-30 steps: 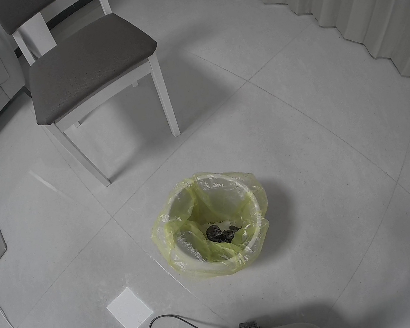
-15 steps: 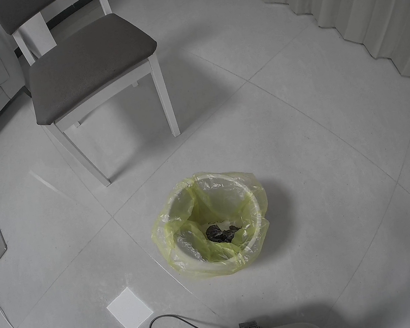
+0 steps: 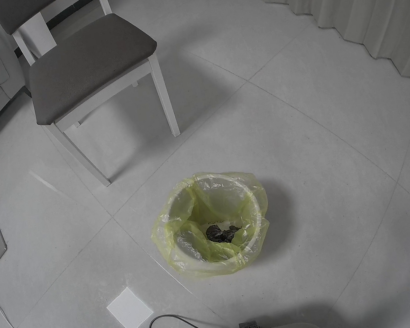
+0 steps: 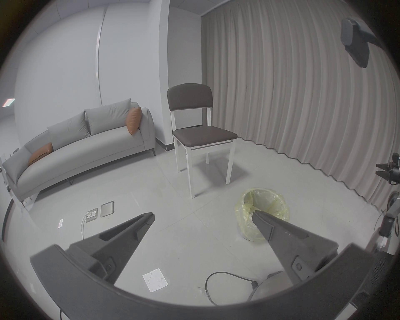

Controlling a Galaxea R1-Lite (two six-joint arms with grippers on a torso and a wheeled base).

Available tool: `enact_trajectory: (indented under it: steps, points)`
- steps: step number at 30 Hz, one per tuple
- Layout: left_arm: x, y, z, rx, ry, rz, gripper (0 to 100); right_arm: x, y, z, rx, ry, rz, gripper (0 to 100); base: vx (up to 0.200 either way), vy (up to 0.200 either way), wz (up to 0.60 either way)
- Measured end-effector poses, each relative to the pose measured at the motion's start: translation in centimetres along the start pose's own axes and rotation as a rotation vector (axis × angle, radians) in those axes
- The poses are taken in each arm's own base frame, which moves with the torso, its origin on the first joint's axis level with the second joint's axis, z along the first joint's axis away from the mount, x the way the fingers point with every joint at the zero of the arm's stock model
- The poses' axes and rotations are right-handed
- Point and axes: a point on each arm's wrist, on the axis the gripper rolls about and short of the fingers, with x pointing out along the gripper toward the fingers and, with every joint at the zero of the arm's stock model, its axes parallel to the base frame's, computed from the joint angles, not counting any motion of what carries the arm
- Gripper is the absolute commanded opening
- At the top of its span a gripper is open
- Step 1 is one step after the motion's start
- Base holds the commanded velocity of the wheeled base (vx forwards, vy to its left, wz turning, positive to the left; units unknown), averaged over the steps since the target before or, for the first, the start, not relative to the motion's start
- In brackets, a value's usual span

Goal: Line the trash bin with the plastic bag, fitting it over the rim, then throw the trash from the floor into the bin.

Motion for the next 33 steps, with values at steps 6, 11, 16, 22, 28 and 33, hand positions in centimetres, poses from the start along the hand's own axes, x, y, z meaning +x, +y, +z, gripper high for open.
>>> enact_trajectory:
  steps: [6,11,16,22,28,33]
  points:
    - [0.0,0.0,0.0,-0.002,0.001,0.003,100,0.0,0.0,-0.5,0.138,0.052,-0.015,100,0.000,0.000,0.00]
    - [0.0,0.0,0.0,-0.002,0.001,0.004,100,0.0,0.1,-0.6,0.202,0.063,-0.017,100,0.000,0.000,0.00]
    - [0.0,0.0,0.0,-0.001,0.002,0.004,100,0.0,0.1,-0.9,0.218,0.084,-0.014,100,0.000,0.000,0.00]
    - [0.0,0.0,0.0,-0.003,0.002,0.004,100,-0.1,-0.1,-1.2,0.205,0.126,-0.134,100,0.000,0.000,0.00]
    - [0.0,0.0,0.0,-0.003,0.003,0.002,100,-0.1,-0.1,-1.5,0.221,0.153,-0.167,100,0.000,0.000,0.00]
    - [0.0,0.0,0.0,-0.001,0.002,-0.001,100,-0.1,-0.1,-1.4,0.235,0.147,-0.177,100,0.000,0.000,0.00]
